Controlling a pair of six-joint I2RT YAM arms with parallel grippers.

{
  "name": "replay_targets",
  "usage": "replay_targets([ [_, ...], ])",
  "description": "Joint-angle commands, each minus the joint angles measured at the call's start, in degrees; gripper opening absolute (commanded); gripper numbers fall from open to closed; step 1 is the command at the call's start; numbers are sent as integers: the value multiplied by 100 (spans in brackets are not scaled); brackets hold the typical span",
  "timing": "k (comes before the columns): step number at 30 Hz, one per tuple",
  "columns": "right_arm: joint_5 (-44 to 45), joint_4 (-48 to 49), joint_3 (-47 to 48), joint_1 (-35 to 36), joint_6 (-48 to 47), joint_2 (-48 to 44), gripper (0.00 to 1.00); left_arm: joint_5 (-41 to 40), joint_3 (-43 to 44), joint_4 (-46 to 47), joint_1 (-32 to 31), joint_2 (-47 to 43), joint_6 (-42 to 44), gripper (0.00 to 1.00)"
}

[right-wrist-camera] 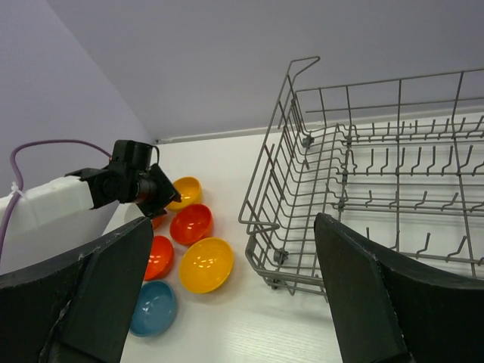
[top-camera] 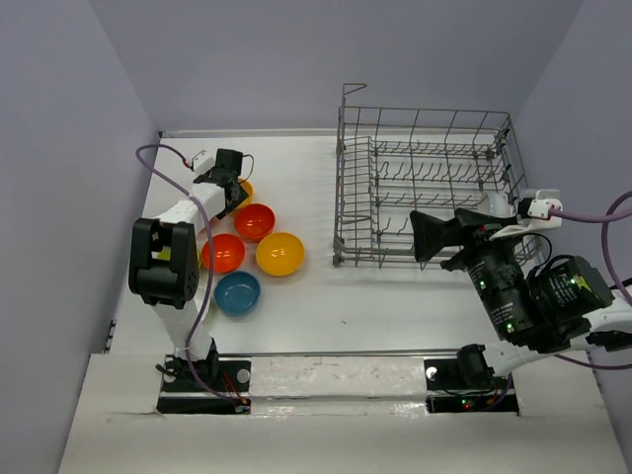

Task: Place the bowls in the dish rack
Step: Pick up the bowl from the corner of the board.

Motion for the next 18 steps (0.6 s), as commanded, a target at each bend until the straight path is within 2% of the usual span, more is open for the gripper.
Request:
replay_targets([
  [1,318,157,-60,47,231,16,93,-155,-153,71,53,-401,-46,59],
  [9,450,157,-104,100,249,60,93,-120,-241,159,80,-331,7,59],
  [18,529,157,-78,100,231,148,93,-165,75,159,97,38,24,51],
])
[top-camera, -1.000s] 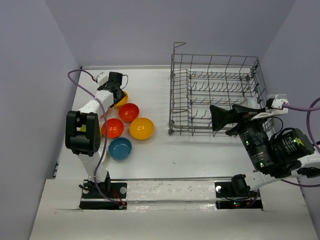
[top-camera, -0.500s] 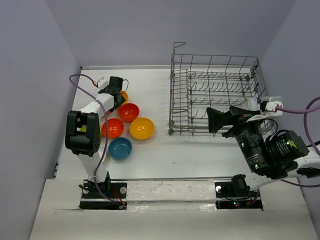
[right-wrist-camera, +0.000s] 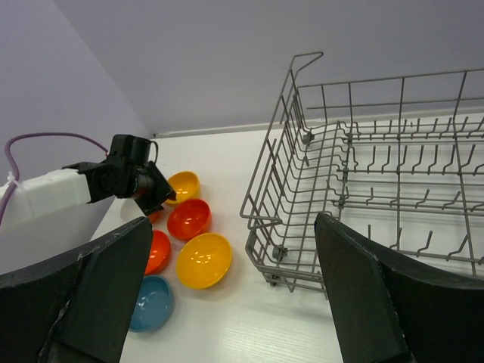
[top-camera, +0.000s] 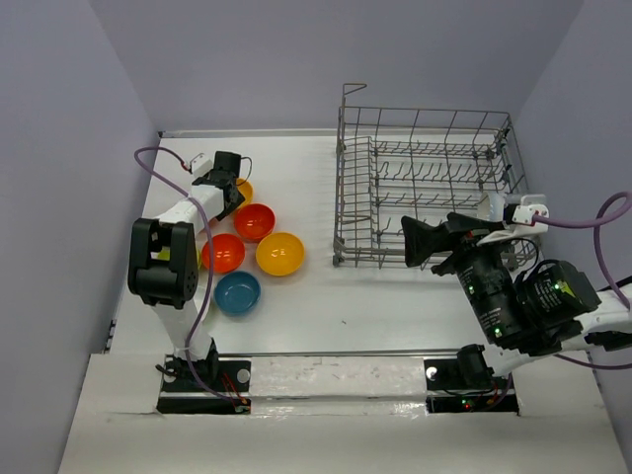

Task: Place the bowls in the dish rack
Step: Pick up the bowl from the corner of the board.

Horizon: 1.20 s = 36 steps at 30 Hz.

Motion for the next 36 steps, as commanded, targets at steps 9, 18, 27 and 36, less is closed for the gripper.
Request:
replay_targets([
  [9,586,161,-4,63,170,52,93,-112,303,142,38,199,-4,48],
  [18,648,170,-74,116,214,43,93,-94,276,194,47,260,-31,47],
  [27,718,161,-66,116,214,69,93,-59,311,238,65,357,-30,39],
  [36,692,170,-4,168,223,192,93,-85,381,308,91,217,48,0],
])
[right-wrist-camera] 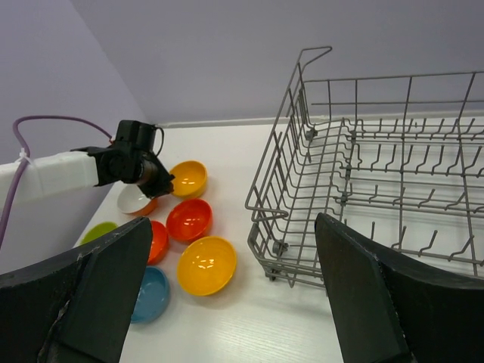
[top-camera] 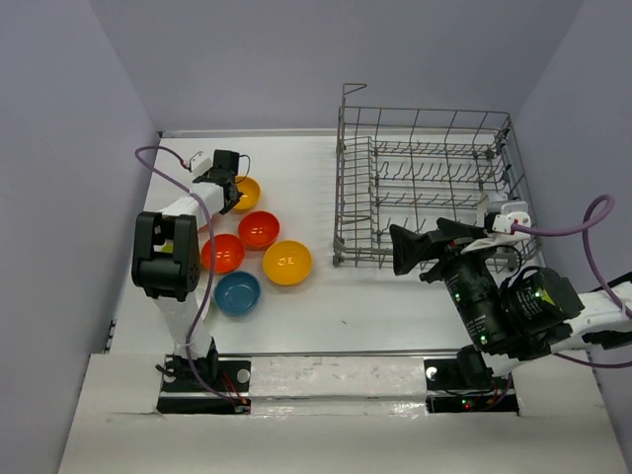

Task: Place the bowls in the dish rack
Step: Pick up the bowl from the corner of the board.

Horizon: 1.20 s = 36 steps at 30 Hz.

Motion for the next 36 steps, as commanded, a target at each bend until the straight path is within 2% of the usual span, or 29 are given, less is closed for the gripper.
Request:
replay_targets([
  [1,681,172,90,66,173,79,93,-153,226,-32,15,-212,92,0],
  [9,374,163,371,66,93,360,93,-364,833,-59,15,-774,426,0],
  [12,-101,154,625,66,-90,570,93,-399,1026,-76,15,-1064,540,0],
  [19,-2032,-100,1794,66,-750,1203,95,-400,1273,37,15,-1873,926,0],
  [24,-3122,-741,2514,66,-856,1589,97,-224,1526,117,15,-2382,1164,0],
  [29,-4125,-1935,3042,13,-549,2029,98,57,1642,126,6,-2717,1287,0],
  [34,-5485,-3069,3762,-548,154,2688,99,277,1633,82,6,-3104,1384,0],
  [36,-5961,-3545,4141,-1171,532,3040,99,330,1598,29,6,-3271,1428,0],
])
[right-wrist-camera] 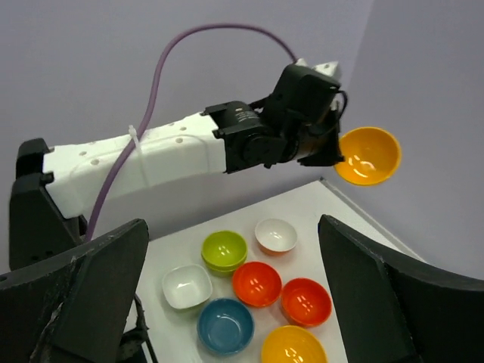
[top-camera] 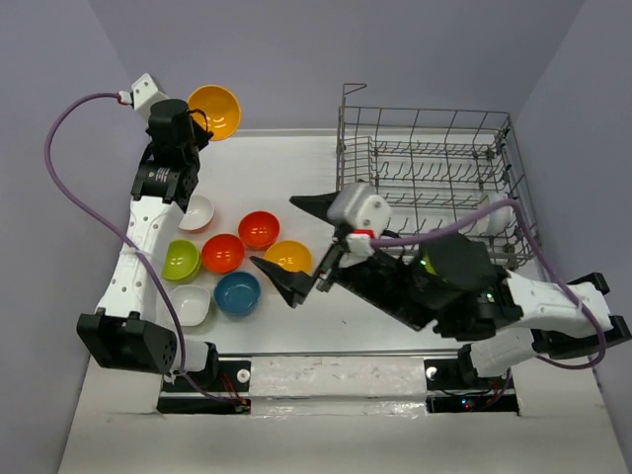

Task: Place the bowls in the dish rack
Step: Pick up the bowl from the corner of the board, then pass from the left arm to the right

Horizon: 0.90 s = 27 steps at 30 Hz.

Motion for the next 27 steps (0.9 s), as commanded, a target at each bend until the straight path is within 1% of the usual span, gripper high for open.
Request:
replay_targets([
  [1,-1334,-1146,540,-1003,729,461,99,218,227,224,4,-541,183,0],
  [4,-1476,-1243,742,-1577,1081,787,99,307,166,153,-5,-769,253,0],
  [5,-1476,-1330,899,-1953,1317,866,99,333,157,101,-5,-883,270,0],
  [7,-1231,-1531,1110,-2245,1538,1120,99,465,87,66,-23,-972,306,0],
  [9,-871,-1638,1443,-2474,1731,1270,99,561,-27,-13,-40,-1112,332,0],
  [11,-291,-1945,1786,-2641,2073,1525,99,649,-133,-57,-75,-1270,358,0],
  [13,287,-2208,2286,-2852,2145,1822,99,737,-335,-84,-154,-1367,350,0],
  [15,501,-2262,2473,-2915,2154,1956,98,781,-493,-84,-233,-1516,358,0],
  [17,493,-2262,2605,-3046,2189,2070,98,764,-738,-84,-417,-1604,376,0],
  [23,247,-2490,2843,-3546,2435,2386,96,518,-1055,3,-945,-1693,350,0],
  [24,203,-2526,2834,-3626,2522,2456,96,439,-1108,21,-1111,-1728,332,0],
  [26,-60,-2596,2782,-3819,2637,2501,95,369,-1117,30,-1296,-1728,323,0],
  [27,-330,-2614,2703,-4046,2794,2501,93,316,-1109,22,-1471,-1693,323,0],
])
